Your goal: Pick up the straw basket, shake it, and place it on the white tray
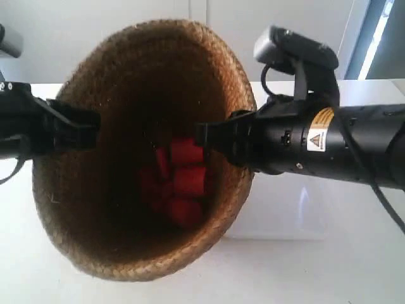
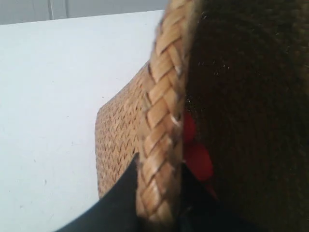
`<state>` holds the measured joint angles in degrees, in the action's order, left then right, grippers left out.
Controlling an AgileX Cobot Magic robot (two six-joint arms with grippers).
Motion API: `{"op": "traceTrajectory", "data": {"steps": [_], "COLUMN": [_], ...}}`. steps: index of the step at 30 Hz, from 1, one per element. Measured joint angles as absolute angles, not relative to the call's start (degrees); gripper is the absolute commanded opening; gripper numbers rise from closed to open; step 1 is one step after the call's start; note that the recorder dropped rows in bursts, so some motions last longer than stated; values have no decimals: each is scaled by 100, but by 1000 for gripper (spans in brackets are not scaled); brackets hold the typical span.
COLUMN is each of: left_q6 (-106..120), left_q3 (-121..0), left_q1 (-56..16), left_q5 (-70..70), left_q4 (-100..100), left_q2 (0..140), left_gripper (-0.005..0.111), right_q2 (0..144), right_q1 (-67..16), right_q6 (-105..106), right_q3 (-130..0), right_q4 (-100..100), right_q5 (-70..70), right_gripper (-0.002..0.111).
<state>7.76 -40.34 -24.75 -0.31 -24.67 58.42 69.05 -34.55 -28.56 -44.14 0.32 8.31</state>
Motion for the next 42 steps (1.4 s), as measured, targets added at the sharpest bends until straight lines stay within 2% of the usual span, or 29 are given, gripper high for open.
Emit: {"op": "traceTrajectory", "data": {"steps": [6, 32, 42], "left_q6": [882, 991, 1045], "left_q3": [-4182, -4182, -4327], "left_q1": [-2518, -2541, -2596], "left_q5": [-200, -423, 54], "left_q4": [-2453, -2598, -2588], "left_q2": [5514, 5283, 4900], "left_gripper": [0, 0, 0], "right_q2": [6599, 6590, 6221], "right_q1": [-3494, -3494, -3663], "right_q6": [-2642, -1653, -1518], "right_q3": [-4542, -4569, -4801], "right_q4": [122, 0, 395], "right_q5": [652, 1827, 1983], "right_gripper": [0, 0, 0]}}
